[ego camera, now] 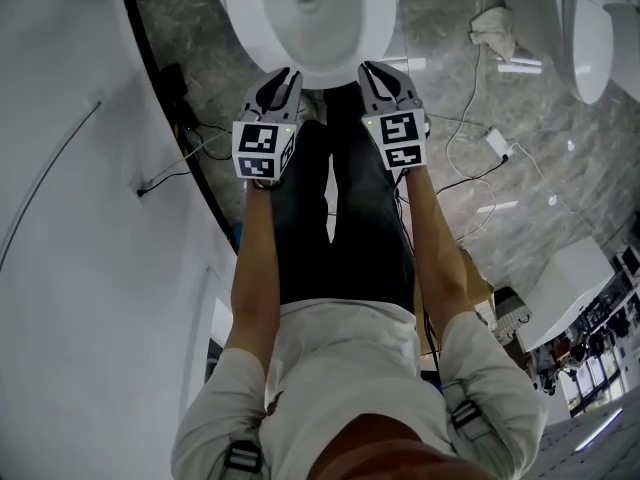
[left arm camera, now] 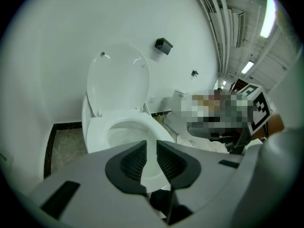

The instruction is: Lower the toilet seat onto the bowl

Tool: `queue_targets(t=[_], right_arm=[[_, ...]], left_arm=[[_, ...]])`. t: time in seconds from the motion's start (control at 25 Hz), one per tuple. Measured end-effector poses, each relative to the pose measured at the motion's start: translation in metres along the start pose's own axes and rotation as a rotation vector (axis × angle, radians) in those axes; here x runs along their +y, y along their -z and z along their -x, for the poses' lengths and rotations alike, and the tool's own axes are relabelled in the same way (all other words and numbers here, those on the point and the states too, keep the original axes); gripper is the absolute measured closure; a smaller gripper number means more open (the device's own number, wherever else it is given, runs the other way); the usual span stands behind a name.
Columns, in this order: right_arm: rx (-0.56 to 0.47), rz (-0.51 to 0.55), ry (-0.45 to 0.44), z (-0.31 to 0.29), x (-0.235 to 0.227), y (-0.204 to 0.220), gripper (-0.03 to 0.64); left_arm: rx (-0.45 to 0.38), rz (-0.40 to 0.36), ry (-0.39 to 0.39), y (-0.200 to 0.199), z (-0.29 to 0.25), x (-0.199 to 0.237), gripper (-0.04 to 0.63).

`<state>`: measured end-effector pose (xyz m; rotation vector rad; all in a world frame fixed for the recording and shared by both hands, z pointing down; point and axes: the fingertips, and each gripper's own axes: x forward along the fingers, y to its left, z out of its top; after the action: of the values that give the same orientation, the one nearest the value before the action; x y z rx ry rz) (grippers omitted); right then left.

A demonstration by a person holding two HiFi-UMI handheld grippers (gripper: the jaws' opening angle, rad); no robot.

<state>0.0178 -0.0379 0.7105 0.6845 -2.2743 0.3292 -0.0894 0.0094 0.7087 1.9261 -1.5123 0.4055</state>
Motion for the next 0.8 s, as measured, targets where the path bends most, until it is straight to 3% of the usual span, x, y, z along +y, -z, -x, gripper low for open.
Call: queue_targets(t=[0.32, 0.8], right_arm=[[-0.134, 0.012, 0.036, 0.045, -0.007, -0.062, 0.594], [-0.182, 0.024, 0.045, 0.077, -0.001, -0.088, 0.595]], left_arm=[[-0.103, -0.065, 0.005, -0.053, 0.027, -0.007, 0.549], [-0.16, -0.111, -0.008, -0.087, 0.061, -0.016, 0.571]])
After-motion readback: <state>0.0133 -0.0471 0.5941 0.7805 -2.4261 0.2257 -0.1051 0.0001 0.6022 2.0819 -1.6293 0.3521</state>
